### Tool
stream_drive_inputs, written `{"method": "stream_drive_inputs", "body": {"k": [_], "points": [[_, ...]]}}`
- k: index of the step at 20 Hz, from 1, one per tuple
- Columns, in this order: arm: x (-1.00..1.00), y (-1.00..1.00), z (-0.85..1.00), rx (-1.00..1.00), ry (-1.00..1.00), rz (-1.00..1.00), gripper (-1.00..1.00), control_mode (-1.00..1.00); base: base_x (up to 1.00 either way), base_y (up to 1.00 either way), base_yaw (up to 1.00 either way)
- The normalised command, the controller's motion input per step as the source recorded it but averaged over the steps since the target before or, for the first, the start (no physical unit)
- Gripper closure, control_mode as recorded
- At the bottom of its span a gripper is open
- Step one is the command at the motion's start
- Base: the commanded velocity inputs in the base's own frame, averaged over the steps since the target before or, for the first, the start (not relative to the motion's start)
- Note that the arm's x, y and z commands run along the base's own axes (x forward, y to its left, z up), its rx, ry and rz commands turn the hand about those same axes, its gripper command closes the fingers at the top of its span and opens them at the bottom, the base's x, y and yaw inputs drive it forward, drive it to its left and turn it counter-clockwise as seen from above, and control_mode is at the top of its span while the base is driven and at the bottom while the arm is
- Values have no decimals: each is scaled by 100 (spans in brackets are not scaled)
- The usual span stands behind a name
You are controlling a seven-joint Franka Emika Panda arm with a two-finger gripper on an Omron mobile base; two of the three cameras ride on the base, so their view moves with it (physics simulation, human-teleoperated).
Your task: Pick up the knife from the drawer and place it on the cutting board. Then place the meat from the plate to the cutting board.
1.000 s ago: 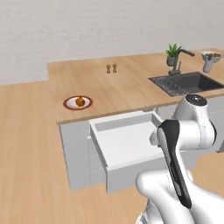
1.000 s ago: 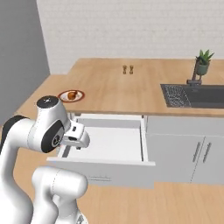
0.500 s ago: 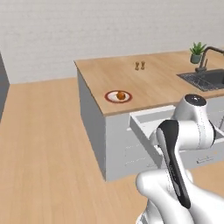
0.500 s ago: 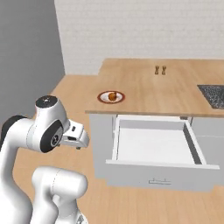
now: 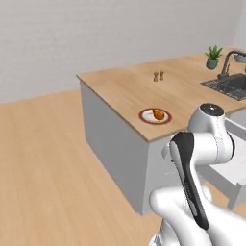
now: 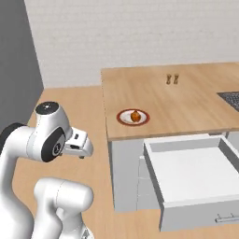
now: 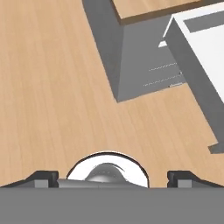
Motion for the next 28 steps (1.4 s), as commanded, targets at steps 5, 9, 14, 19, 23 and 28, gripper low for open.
{"method": "stream_drive_inputs", "body": {"k": [5, 9, 14, 19, 23, 28], "points": [[0, 0, 0, 0, 0, 0, -100, 100, 50, 59, -72], [0, 0, 0, 0, 0, 0, -100, 100, 14, 36, -81], [0, 0, 0, 0, 0, 0, -100, 100, 6, 36, -80], [0, 0, 0, 0, 0, 0, -100, 100, -3, 75, -63], [0, 0, 0, 0, 0, 0, -100, 100, -25, 71, -40], [0, 0, 0, 0, 0, 0, -100, 100, -2, 58, -16]]}}
